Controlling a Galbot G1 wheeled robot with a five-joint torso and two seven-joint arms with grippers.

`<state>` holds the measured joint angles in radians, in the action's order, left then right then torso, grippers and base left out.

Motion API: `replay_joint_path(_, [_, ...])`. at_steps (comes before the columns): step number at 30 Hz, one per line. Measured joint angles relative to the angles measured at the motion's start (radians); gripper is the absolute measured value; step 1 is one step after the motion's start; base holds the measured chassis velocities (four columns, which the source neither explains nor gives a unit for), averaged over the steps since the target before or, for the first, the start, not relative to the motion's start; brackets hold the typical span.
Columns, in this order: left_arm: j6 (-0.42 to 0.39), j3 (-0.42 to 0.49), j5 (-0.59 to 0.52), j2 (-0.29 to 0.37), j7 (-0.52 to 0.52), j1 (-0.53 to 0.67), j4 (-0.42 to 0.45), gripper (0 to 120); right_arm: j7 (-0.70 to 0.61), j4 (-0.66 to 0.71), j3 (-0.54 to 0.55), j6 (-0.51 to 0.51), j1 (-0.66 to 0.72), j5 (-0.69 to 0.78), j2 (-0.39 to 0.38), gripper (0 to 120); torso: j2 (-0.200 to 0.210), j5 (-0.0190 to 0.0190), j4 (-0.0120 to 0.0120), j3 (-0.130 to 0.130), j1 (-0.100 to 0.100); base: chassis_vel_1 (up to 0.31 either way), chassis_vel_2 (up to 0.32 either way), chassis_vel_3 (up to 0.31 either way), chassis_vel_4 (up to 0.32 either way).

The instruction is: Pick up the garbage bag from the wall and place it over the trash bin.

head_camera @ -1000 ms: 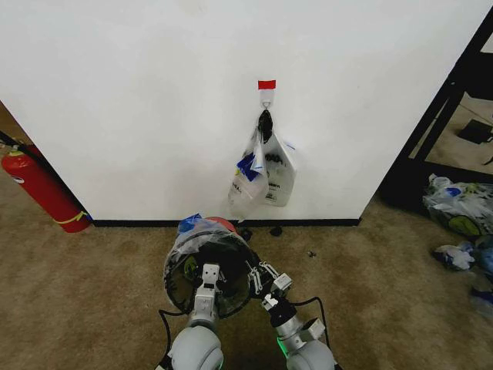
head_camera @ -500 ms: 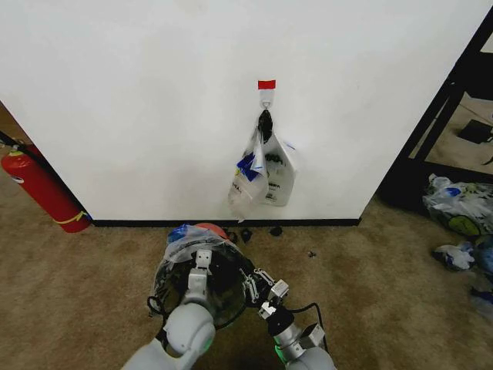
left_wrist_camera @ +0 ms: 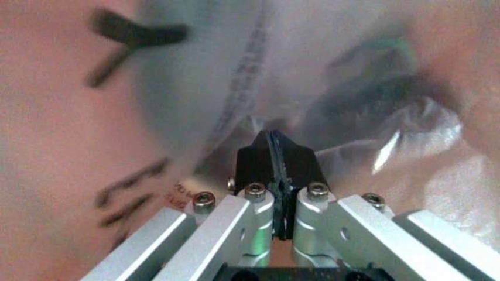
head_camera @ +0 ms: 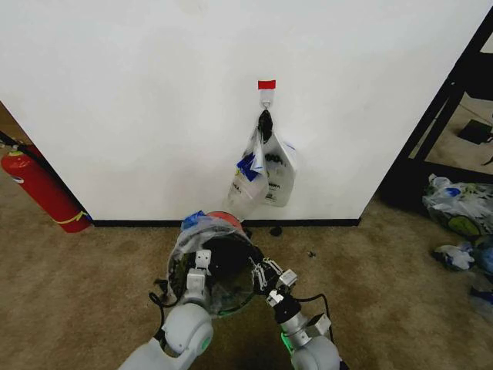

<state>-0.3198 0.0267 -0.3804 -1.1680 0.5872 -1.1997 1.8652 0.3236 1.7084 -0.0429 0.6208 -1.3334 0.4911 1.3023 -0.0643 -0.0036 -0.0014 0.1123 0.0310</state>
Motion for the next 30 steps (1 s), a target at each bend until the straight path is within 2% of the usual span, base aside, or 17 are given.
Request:
replay_joint_path(11, [0.011, -0.013, 0.01, 0.012, -0.014, -0.001, 0.052, 0, -0.002, -0.061, -0.007, 0.02, 0.006, -0.066, 0.021, 1, 0.0, 0.0002, -0.0001, 0.0, 0.0, 0.0, 0.0, 0.0, 0.0])
replay_joint_path(20, [0.032, -0.054, 0.037, 0.034, -0.031, 0.009, 0.0, 0, 0.015, -0.057, -0.018, 0.02, 0.003, -0.069, 0.013, 1, 0.0, 0.0001, 0.0, 0.0, 0.0, 0.0, 0.0, 0.0, 0.0])
replay_joint_path(30, [0.061, -0.058, 0.035, 0.019, -0.056, 0.035, -0.026, 0, 0.081, -0.048, -0.018, 0.009, -0.017, -0.035, 0.004, 1, 0.0, 0.0002, -0.0002, 0.0, 0.0, 0.0, 0.0, 0.0, 0.0])
